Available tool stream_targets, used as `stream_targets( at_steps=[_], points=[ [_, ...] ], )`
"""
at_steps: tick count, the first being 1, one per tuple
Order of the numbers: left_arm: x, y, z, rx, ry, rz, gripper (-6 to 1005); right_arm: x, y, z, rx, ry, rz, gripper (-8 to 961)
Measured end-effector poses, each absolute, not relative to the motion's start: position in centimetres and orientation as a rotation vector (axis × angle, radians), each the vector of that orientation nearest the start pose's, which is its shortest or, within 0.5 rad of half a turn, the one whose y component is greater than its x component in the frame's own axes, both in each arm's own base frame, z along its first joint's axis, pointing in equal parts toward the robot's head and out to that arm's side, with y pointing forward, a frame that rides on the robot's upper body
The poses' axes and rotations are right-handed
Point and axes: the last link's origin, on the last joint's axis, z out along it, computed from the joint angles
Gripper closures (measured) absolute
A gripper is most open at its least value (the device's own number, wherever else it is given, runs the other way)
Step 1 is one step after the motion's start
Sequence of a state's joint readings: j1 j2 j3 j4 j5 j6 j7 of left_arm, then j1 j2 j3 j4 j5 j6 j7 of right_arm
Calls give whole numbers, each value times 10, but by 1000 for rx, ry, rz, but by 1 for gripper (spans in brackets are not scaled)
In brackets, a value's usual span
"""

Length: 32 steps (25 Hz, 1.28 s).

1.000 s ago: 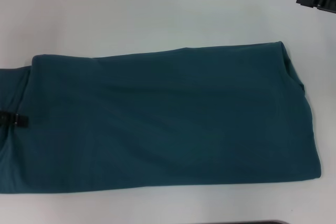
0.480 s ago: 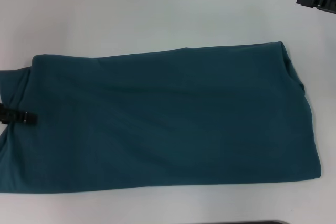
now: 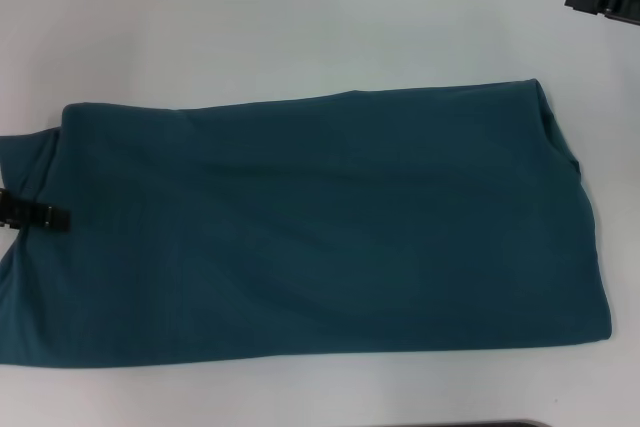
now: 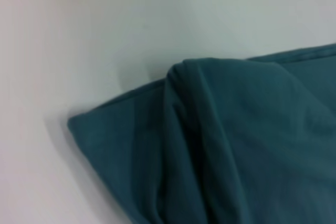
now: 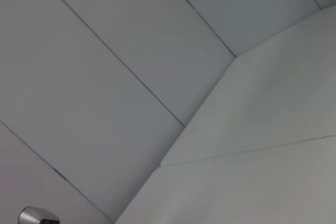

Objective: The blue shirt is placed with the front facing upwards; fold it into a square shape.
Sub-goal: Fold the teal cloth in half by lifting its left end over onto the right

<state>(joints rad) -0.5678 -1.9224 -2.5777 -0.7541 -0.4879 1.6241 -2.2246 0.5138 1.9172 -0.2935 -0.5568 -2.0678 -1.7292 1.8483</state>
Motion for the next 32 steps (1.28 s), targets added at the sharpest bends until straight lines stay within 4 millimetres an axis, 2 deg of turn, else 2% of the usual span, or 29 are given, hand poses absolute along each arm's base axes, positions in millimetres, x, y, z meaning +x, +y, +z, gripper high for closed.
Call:
stream_targets(
  at_steps=[13, 19, 22, 32],
  points=[
    [-349, 315, 74, -2308, -1744, 92, 543, 306, 322, 92, -2330, 1329, 1049, 154],
    [-349, 315, 74, -2310, -1742, 94, 786, 307, 322, 92, -2329, 1331, 1049, 154],
    [-350, 315, 75, -2311, -1739, 98, 953, 307, 322, 91, -2329, 1331, 1050, 154],
    [-357, 314, 94, -2284, -1727, 119, 961, 306, 322, 88, -2321, 1335, 1059, 154]
  ],
)
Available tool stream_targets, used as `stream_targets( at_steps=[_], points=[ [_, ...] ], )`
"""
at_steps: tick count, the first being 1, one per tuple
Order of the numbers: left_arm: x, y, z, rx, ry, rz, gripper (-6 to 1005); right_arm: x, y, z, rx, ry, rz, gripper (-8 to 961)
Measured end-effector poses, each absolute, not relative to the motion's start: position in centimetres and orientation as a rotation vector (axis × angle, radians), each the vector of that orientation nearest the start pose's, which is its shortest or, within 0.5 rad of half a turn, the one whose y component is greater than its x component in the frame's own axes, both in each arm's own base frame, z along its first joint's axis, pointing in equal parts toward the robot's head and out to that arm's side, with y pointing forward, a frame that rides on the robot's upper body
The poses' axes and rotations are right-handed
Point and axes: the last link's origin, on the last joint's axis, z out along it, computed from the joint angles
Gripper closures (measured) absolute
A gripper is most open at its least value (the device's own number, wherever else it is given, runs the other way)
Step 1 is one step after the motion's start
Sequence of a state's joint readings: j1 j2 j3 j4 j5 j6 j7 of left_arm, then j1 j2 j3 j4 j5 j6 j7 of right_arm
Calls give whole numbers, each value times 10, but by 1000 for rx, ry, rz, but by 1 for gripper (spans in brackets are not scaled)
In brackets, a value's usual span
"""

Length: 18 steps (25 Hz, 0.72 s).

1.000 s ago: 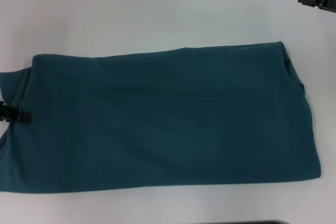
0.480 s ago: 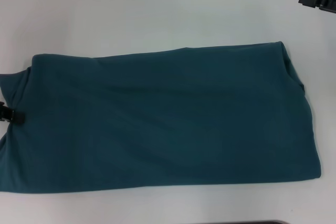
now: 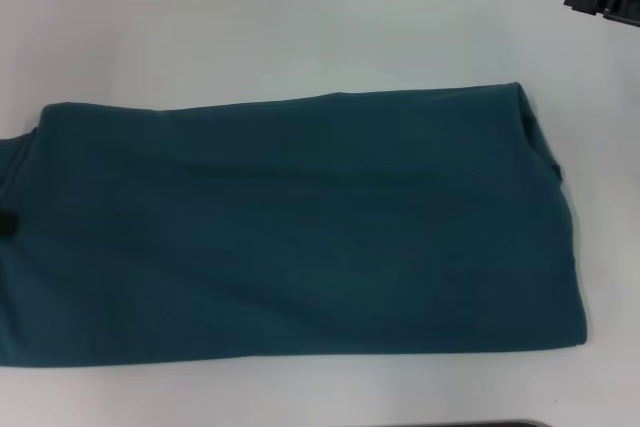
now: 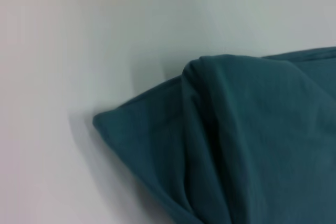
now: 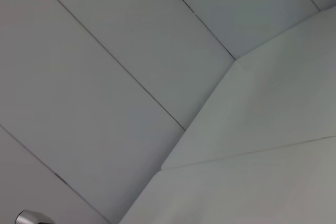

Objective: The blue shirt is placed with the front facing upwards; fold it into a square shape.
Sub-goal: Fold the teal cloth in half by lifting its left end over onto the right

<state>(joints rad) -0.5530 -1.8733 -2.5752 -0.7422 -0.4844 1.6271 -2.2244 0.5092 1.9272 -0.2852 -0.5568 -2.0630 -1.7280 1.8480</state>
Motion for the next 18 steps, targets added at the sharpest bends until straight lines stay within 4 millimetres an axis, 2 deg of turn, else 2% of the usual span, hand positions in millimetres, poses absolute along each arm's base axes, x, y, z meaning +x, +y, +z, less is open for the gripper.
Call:
stream_targets(
  at_steps=[18],
  points=[
    [-372, 309, 146, -2220, -1693, 181, 962, 297, 330, 77, -2314, 1324, 1089, 155]
  ],
)
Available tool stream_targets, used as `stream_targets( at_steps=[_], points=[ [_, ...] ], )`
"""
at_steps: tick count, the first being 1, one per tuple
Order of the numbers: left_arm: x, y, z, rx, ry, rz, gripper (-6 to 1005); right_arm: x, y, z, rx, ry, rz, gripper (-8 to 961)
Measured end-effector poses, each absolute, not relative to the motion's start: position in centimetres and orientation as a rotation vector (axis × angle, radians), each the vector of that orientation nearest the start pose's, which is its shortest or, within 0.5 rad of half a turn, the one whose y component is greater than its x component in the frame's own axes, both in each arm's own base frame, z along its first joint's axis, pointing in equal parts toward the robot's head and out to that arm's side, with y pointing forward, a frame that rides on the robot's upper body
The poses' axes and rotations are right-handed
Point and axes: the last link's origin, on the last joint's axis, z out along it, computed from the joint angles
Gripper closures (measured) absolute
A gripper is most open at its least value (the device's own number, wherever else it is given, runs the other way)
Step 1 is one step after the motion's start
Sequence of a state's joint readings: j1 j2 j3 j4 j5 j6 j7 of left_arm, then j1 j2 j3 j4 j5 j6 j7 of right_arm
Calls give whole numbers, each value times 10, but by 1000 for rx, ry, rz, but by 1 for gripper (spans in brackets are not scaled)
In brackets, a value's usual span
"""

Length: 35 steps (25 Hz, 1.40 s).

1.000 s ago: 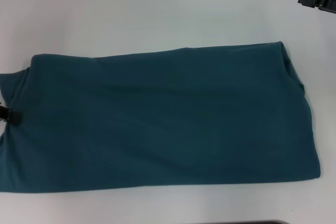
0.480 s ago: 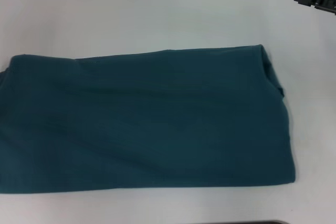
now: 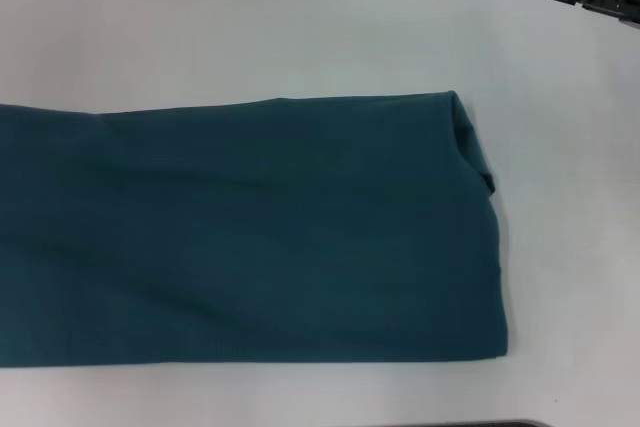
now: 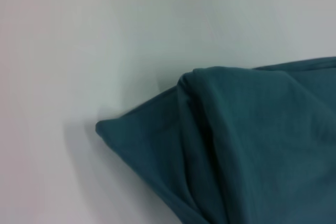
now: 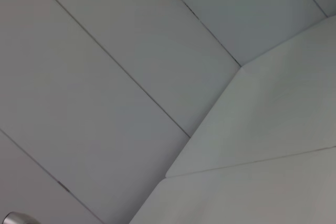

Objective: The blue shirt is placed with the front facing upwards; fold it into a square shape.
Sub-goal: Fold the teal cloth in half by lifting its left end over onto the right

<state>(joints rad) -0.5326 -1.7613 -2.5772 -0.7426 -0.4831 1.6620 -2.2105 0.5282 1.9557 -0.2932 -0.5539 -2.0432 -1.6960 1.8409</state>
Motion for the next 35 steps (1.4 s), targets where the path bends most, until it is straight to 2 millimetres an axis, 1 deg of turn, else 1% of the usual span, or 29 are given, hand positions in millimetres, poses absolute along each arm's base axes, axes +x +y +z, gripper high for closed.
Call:
stream_targets(
  at_steps=[3, 6, 10, 15, 18, 22, 27, 35],
  points=[
    [-374, 309, 152, -2208, -1691, 198, 963, 297, 330, 77, -2313, 1328, 1090, 155],
    [-375, 308, 154, -2203, -1692, 218, 963, 296, 331, 77, -2313, 1327, 1092, 155],
    [-375, 309, 154, -2202, -1691, 228, 963, 295, 332, 77, -2318, 1322, 1092, 155],
    [-371, 310, 150, -2217, -1693, 210, 963, 294, 334, 78, -2322, 1315, 1088, 155],
    [-366, 311, 146, -2247, -1693, 168, 963, 294, 334, 79, -2322, 1313, 1085, 156],
    [-355, 311, 143, -2311, -1682, 55, 962, 295, 333, 81, -2323, 1312, 1082, 157],
    [-341, 312, 137, -2366, -1659, -8, 963, 298, 331, 82, -2320, 1317, 1079, 158],
    [-312, 315, 123, -2478, -1604, -134, 963, 299, 330, 82, -2330, 1312, 1065, 158]
  ],
)
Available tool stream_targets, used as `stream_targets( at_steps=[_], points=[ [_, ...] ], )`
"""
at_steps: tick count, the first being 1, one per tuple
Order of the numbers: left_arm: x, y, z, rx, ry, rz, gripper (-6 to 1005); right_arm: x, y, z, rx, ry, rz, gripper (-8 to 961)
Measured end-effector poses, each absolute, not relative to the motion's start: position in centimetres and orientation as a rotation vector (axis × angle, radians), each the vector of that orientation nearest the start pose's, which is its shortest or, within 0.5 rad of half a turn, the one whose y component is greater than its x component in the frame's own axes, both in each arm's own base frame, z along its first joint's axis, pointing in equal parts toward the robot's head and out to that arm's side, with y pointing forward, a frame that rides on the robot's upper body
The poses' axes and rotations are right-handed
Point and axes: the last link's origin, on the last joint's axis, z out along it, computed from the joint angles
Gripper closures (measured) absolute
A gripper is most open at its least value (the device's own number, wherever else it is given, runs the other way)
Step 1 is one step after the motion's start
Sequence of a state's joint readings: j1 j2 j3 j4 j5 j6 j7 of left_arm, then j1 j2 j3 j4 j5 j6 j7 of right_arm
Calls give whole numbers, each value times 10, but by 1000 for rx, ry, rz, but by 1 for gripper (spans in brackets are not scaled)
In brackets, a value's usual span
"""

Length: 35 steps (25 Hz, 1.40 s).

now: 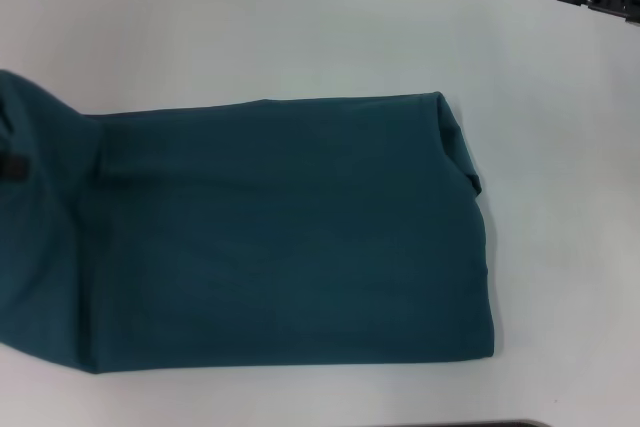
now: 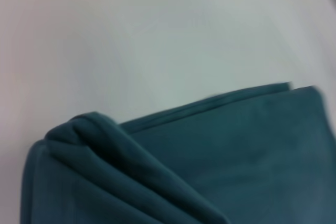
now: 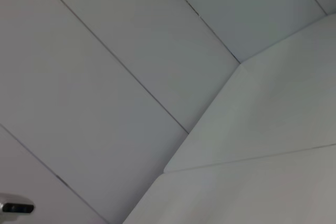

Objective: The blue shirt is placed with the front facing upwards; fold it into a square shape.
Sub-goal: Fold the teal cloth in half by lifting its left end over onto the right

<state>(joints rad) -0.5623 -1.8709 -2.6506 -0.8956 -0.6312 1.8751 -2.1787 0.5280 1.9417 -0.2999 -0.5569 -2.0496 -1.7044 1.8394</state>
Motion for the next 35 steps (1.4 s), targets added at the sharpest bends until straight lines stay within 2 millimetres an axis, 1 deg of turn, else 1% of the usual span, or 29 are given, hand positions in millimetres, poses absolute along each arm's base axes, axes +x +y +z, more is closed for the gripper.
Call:
stream_targets(
  at_steps=[3, 6, 13, 21, 26, 30, 35],
  points=[
    [-298, 313, 120, -2535, -1573, -207, 962, 298, 329, 81, -2338, 1313, 1057, 158],
    [-293, 310, 121, -2550, -1556, -218, 962, 299, 329, 80, -2339, 1316, 1052, 159],
    [-294, 305, 130, -2529, -1556, -194, 962, 301, 326, 80, -2332, 1333, 1053, 159],
    [-295, 307, 149, -2489, -1572, -92, 962, 299, 328, 77, -2345, 1356, 1042, 160],
    [-287, 306, 157, -2474, -1574, -40, 962, 296, 331, 77, -2352, 1355, 1039, 160],
    [-277, 309, 158, -2481, -1560, -26, 962, 293, 334, 77, -2362, 1345, 1035, 160],
    [-265, 314, 152, -2521, -1542, -31, 961, 290, 337, 78, -2373, 1338, 1031, 161]
  ],
)
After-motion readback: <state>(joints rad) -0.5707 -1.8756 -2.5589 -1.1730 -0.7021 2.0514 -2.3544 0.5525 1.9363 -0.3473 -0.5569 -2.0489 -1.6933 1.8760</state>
